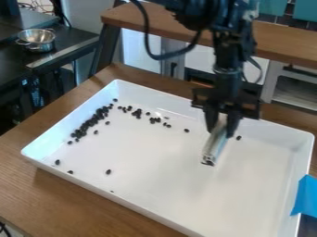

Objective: Sweep into pile

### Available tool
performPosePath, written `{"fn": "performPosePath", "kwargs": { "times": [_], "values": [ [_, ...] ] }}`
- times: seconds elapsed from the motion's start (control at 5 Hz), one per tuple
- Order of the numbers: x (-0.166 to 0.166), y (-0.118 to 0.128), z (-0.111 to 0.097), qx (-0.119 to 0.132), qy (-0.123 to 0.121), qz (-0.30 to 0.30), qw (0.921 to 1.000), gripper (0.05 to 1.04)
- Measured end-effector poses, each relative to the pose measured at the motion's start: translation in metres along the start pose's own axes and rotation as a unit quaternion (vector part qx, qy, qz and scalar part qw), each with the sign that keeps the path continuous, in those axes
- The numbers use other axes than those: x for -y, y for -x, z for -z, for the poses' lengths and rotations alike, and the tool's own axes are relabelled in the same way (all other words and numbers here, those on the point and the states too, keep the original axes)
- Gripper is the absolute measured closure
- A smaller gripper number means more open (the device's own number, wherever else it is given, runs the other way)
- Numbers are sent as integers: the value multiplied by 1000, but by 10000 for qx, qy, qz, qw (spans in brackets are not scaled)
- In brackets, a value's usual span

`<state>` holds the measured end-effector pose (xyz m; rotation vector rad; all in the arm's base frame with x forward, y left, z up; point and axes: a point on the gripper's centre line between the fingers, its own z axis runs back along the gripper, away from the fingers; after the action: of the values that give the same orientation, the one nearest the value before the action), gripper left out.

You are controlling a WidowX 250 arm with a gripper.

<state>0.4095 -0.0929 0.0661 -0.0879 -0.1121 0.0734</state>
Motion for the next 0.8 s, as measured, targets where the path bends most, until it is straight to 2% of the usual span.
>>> {"fn": "performPosePath", "kwargs": {
  "times": [0.4, 0.6, 0.8],
  "values": [
    [17, -9, 25, -13, -207, -13, 9998, 715],
    [14, -13, 40, -20, -353, -4, 9994, 715],
    [14, -20, 41, 49, -388, 10, 9992, 715]
  ]
}}
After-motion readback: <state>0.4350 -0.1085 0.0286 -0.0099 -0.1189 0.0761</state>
